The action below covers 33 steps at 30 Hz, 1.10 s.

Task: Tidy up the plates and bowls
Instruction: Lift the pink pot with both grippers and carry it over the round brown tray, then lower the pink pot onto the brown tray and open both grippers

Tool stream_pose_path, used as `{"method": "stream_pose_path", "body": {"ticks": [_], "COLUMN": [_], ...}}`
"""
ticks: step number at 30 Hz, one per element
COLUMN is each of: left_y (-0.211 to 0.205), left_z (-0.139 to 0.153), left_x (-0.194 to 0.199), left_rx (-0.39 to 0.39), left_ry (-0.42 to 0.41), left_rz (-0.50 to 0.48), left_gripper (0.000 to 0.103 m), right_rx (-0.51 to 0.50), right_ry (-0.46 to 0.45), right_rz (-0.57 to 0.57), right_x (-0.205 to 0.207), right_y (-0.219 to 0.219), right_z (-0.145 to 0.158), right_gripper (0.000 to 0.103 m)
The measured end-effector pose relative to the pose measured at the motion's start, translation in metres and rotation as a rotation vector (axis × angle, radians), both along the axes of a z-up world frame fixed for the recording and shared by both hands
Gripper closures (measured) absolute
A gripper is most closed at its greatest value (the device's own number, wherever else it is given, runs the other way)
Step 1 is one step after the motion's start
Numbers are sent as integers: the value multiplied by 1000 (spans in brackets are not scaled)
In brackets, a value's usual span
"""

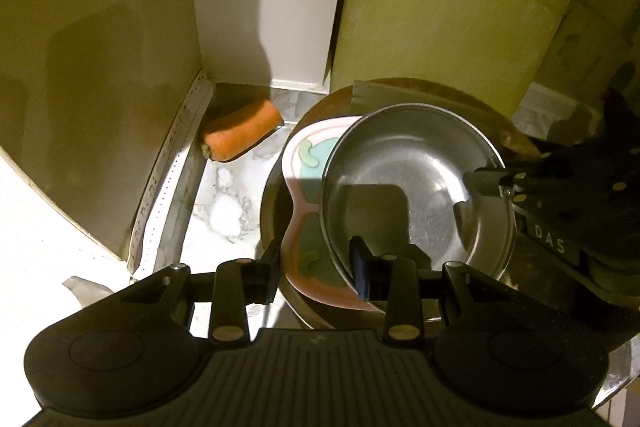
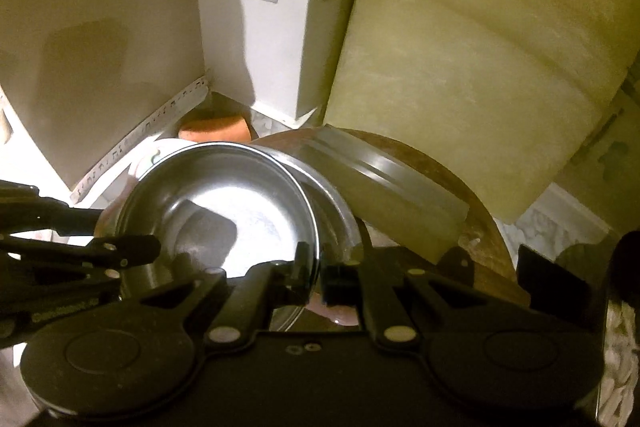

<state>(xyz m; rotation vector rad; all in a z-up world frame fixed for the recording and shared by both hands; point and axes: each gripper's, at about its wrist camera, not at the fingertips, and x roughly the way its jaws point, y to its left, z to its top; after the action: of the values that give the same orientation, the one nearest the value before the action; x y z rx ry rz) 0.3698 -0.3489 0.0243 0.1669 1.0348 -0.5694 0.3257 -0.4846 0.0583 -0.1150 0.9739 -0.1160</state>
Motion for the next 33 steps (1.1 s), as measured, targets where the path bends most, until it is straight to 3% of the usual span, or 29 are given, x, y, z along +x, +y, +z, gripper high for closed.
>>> {"method": "stream_pose_path", "body": {"ticks": [7, 13, 19, 28, 33], "left_y": [1, 5, 12, 30, 37], "left_z": [-1, 0, 19, 30, 30], "left_x": [-1, 0, -11, -28, -35], "left_rx": [44, 29, 10, -33, -43], "left_ry": [-15, 3, -66, -66, -58], "left_rz": [-19, -35, -77, -88, -84], "left_gripper": [69, 66, 65, 65, 65], "right_rx": [-45, -47, -55, -73, -60], "right_ry": [60, 88, 105, 126, 136], "right_rz": [60, 89, 94, 87, 89], "right_x": [8, 12, 20, 29, 28], "right_y": [9, 9, 6, 5, 6], "right_z": [-11, -16, -17, -19, -16], "right_gripper": [96, 95, 95, 95, 86]}}
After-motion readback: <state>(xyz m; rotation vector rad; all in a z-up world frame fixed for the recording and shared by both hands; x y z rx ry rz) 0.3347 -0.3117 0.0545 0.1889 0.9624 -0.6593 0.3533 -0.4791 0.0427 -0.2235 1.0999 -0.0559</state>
